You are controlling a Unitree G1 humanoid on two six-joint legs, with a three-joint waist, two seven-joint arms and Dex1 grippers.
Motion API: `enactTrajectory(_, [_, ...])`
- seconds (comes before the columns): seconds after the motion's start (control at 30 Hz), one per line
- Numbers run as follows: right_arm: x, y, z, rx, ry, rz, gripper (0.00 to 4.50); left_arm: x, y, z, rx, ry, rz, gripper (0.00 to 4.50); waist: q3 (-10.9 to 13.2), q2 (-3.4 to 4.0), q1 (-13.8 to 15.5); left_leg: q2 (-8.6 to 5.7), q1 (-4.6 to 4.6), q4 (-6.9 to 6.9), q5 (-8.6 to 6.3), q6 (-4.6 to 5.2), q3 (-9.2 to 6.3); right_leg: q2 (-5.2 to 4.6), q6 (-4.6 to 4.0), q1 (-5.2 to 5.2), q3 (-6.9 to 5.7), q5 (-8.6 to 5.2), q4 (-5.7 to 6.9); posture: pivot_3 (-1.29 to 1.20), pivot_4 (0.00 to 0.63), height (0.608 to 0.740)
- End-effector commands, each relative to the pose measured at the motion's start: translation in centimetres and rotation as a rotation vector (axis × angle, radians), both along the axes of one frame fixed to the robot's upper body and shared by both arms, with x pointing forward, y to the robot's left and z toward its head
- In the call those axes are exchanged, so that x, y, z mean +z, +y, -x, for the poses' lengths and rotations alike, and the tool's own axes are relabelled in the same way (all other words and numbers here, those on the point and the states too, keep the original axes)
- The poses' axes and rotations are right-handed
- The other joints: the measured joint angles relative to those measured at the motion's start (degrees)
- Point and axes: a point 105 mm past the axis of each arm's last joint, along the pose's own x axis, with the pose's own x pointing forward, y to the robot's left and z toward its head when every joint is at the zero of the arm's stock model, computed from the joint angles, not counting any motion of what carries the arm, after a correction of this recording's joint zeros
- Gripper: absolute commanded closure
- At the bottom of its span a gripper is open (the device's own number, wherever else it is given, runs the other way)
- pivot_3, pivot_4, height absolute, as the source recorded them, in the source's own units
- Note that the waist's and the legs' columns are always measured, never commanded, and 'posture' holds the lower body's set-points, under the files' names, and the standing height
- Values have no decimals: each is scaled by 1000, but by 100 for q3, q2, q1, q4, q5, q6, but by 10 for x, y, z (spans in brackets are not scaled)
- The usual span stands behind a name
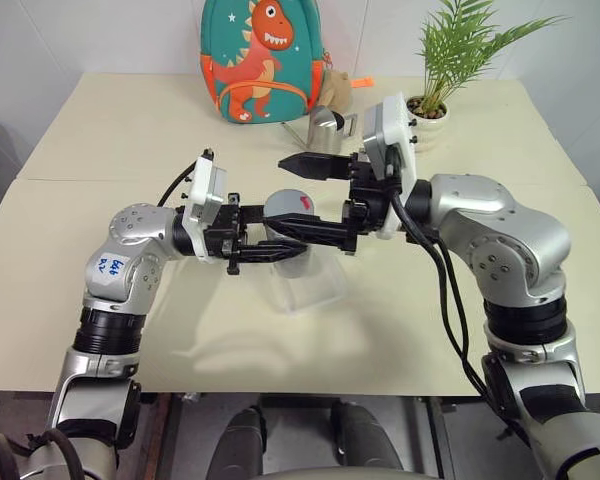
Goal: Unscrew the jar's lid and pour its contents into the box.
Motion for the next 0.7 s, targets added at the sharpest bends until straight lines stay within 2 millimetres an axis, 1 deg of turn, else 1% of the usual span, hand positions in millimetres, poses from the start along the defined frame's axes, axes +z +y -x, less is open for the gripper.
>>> enactTrajectory(0.03, [11, 3, 2, 8, -54, -22, 27, 11, -5, 4, -33, -64, 7, 2535, 0, 0, 3, 0, 0, 0, 0, 0, 0, -1, 0, 0, 0, 0, 0, 0, 150, 740])
enactTrajectory(0.27, [8, 10, 11, 45, -43, -17, 27, 10, -6, 4, -35, -63, 6, 2535, 0, 0, 0, -1, 0, 1, 0, 0, 0, -1, 0, 0, 0, 0, 0, 0, 150, 740])
enactTrajectory(0.5, [4, 13, 17, 44, -37, 5, 27, 8, -6, 2, -35, -63, 4, 2535, 0, 0, 1, 0, 0, 1, 0, 0, 0, -1, 0, 0, 0, 0, 1, 0, 150, 740])
enactTrajectory(0.7, [-3, 12, 11, 13, -31, 24, 27, 7, -8, 2, -40, -64, 5, 2535, 0, 0, 2, 0, 0, 1, 0, 0, 0, -1, 0, 0, 0, 0, 2, 0, 150, 740])
